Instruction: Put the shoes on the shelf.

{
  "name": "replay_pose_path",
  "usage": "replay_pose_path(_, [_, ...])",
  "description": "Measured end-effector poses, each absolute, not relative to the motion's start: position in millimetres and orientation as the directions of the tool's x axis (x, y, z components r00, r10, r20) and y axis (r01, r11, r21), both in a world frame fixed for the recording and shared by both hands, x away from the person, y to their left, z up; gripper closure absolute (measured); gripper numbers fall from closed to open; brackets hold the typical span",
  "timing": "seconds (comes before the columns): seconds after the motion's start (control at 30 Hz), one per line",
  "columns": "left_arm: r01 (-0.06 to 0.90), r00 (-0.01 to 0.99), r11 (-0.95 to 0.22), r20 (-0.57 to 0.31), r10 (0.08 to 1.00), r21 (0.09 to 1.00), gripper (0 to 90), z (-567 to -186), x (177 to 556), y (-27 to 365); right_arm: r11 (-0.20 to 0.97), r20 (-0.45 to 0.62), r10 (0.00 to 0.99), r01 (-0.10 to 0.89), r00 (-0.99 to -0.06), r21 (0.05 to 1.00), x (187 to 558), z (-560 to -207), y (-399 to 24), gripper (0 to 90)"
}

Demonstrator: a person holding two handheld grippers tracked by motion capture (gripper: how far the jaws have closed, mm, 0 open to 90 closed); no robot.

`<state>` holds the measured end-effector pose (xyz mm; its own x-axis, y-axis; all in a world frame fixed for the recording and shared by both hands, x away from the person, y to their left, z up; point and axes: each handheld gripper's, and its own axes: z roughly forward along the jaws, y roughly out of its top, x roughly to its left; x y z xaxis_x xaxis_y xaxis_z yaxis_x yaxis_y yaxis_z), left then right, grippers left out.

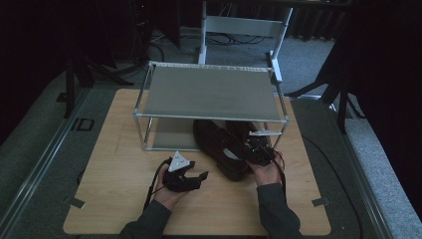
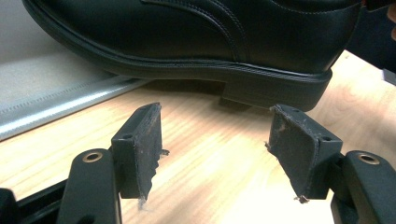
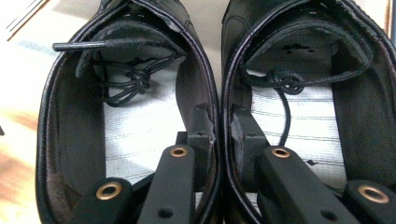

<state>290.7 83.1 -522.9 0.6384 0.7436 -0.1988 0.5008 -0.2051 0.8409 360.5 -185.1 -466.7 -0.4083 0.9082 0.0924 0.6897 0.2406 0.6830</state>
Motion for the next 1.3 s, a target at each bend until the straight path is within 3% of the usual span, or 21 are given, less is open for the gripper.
replay_pose_path(0.5, [0.47, 0.63, -0.268, -0.107, 0.77, 0.841, 37.5, -521.6, 321.1, 61.4, 0.185, 0.078, 0.937, 0.675, -0.34, 0.714, 377.4, -470.8, -163.7, 80.1])
replay_pose_path(0.8, [0.468, 0.54, -0.284, -0.016, 0.841, 0.837, 54.5, -524.7, 334.6, 51.6, 0.173, 0.081, 0.942, 0.678, -0.325, 0.714, 382.8, -476.7, -158.0, 80.0])
replay_pose_path(1.03, [0.498, 0.452, -0.245, -0.007, 0.892, 0.832, 65.6, -527.4, 344.9, 48.9, 0.167, 0.074, 0.947, 0.678, -0.311, 0.715, 384.7, -478.9, -157.4, 80.0])
replay_pose_path(1.1, [0.509, 0.427, -0.225, -0.017, 0.904, 0.83, 73.5, -530.0, 349.6, 47.2, 0.163, 0.064, 0.953, 0.676, -0.297, 0.718, 385.3, -479.8, -156.5, 80.0])
replay_pose_path(1.3, [0.53, 0.425, -0.22, -0.033, 0.904, 0.819, 81.3, -533.6, 356.7, 45.8, 0.143, 0.077, 0.956, 0.677, -0.284, 0.722, 387.6, -481.8, -156.9, 80.0])
